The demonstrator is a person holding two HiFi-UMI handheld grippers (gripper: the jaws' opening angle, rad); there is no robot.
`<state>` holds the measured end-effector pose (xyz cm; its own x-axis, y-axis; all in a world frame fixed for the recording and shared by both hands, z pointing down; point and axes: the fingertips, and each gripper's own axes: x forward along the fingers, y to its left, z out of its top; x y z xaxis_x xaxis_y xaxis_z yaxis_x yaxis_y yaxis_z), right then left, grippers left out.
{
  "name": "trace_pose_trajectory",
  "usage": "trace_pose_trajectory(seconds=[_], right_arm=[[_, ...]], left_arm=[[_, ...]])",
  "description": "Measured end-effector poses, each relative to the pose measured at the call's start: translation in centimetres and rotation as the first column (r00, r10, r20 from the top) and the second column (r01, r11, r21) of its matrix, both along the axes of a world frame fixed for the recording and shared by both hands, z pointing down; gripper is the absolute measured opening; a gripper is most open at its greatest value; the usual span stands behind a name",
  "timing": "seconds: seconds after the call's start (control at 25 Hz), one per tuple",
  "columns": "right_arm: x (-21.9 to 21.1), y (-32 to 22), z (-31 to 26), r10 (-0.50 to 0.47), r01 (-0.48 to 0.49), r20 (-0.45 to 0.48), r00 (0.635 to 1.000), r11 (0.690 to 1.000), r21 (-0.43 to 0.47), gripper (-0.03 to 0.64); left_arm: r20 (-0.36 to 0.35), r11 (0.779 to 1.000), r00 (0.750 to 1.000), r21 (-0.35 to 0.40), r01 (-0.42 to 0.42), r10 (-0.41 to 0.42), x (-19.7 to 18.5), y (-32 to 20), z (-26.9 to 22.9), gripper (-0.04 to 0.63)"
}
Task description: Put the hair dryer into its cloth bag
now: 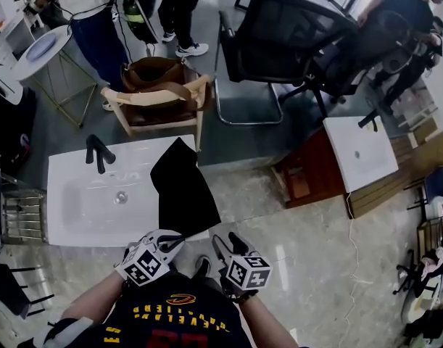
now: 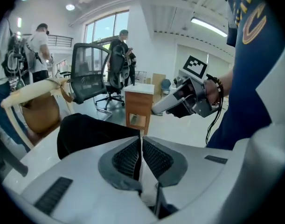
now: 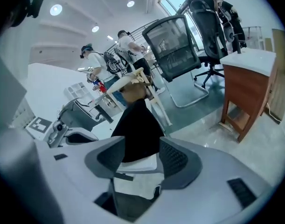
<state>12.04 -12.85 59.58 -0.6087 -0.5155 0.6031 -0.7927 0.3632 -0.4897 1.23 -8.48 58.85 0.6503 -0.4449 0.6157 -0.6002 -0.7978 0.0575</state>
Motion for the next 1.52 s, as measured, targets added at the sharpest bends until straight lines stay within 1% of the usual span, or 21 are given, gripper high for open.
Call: trace_pose_trajectory(seconds=[0.08, 0.16, 0.24, 0.32, 0.4, 0.48, 0.52, 0.56, 0.6, 0.68, 0.72, 0.76, 0.8, 0.92, 0.96, 1.0, 1.08, 1.16, 1.28, 1.52], right_arm=[[-0.8, -0.6, -2.4, -0.035, 0.034, 0.005, 0.999, 0.997, 0.072, 0.232], [-2.7, -1.0, -4.9, -0.115, 0.111, 0.014, 0.993, 0.983, 0.149, 0.225], [-4.8, -1.0, -7.2, -0.194, 0.181, 0.047, 0.98, 0.963, 0.201, 0.147], [-6.6, -1.0, -9.3, -0.243, 0.217, 0.087, 0.966, 0.947, 0.235, 0.085], [-7.9, -1.2, -11.4, -0.277, 0.241, 0.094, 0.956, 0.928, 0.285, 0.042], [-9.0, -1.5, -13.6, -0.301, 0.258, 0.07, 0.951, 0.899, 0.354, 0.026], [-9.4, -1.7, -14.7, -0.304, 0.26, 0.053, 0.951, 0.881, 0.395, 0.026], [-9.7, -1.9, -16.0, -0.302, 0.257, 0.035, 0.953, 0.862, 0.437, 0.026], [-10.0, -1.9, -17.3, -0.298, 0.252, 0.021, 0.954, 0.841, 0.478, 0.026], [-10.4, -1.8, -19.8, -0.291, 0.241, 0.005, 0.957, 0.802, 0.547, 0.027], [-10.6, -1.7, -20.9, -0.291, 0.237, 0.002, 0.957, 0.783, 0.575, 0.026], [-10.9, -1.6, -21.9, -0.292, 0.233, 0.001, 0.957, 0.768, 0.597, 0.023], [-11.2, -1.5, -22.6, -0.294, 0.231, 0.002, 0.956, 0.755, 0.614, 0.015], [-12.1, -0.8, -23.2, -0.311, 0.238, 0.005, 0.95, 0.738, 0.632, 0.008], [-12.3, -0.6, -23.1, -0.317, 0.243, 0.003, 0.948, 0.733, 0.635, 0.008], [-12.4, -0.3, -23.1, -0.321, 0.247, 0.0, 0.947, 0.729, 0.638, 0.008], [-12.4, -0.1, -23.2, -0.316, 0.246, -0.007, 0.949, 0.726, 0.642, 0.008], [-12.2, 0.0, -23.5, -0.303, 0.237, -0.01, 0.953, 0.726, 0.645, 0.008], [-11.8, -0.1, -23.7, -0.277, 0.215, -0.007, 0.961, 0.73, 0.648, 0.008], [-11.6, 0.4, -22.7, -0.249, 0.199, -0.009, 0.968, 0.755, 0.625, 0.008]], left_arm=[[-0.031, 0.996, 0.997, 0.043, 0.077, -0.075, -1.1, -0.6, -1.7, 0.014], [-0.071, 0.981, 0.984, 0.086, 0.172, -0.166, -2.7, -1.7, -3.7, 0.014], [-0.115, 0.956, 0.961, 0.128, 0.264, -0.251, -4.5, -3.1, -6.0, 0.013], [-0.163, 0.925, 0.934, 0.163, 0.344, -0.319, -6.3, -4.4, -8.6, 0.012], [-0.203, 0.891, 0.906, 0.197, 0.41, -0.372, -7.8, -5.3, -11.7, 0.012], [-0.256, 0.851, 0.875, 0.239, 0.468, -0.41, -8.9, -5.8, -15.5, 0.012], [-0.293, 0.832, 0.861, 0.26, 0.49, -0.416, -9.2, -5.8, -17.5, 0.012], [-0.33, 0.818, 0.849, 0.277, 0.505, -0.412, -9.2, -5.6, -19.5, 0.012], [-0.366, 0.808, 0.84, 0.291, 0.513, -0.401, -8.9, -5.3, -21.3, 0.012], [-0.421, 0.797, 0.826, 0.311, 0.519, -0.374, -8.1, -4.4, -23.8, 0.012], [-0.44, 0.795, 0.823, 0.317, 0.518, -0.36, -7.7, -4.1, -24.5, 0.012], [-0.454, 0.798, 0.821, 0.318, 0.513, -0.347, -7.2, -3.8, -24.9, 0.012], [-0.463, 0.807, 0.821, 0.311, 0.503, -0.334, -6.6, -3.6, -24.9, 0.012], [-0.47, 0.848, 0.829, 0.265, 0.459, -0.303, -5.5, -3.5, -24.0, 0.012], [-0.471, 0.854, 0.83, 0.257, 0.452, -0.298, -5.5, -3.5, -23.8, 0.012], [-0.472, 0.855, 0.83, 0.255, 0.452, -0.298, -5.6, -3.5, -23.8, 0.012], [-0.478, 0.848, 0.824, 0.258, 0.463, -0.304, -6.0, -3.6, -23.9, 0.012], [-0.481, 0.847, 0.821, 0.255, 0.466, -0.307, -6.2, -3.5, -24.0, 0.012], [-0.483, 0.857, 0.825, 0.249, 0.452, -0.295, -5.9, -3.4, -23.9, 0.012], [-0.481, 0.871, 0.827, 0.224, 0.438, -0.292, -5.9, -2.8, -22.9, 0.012]])
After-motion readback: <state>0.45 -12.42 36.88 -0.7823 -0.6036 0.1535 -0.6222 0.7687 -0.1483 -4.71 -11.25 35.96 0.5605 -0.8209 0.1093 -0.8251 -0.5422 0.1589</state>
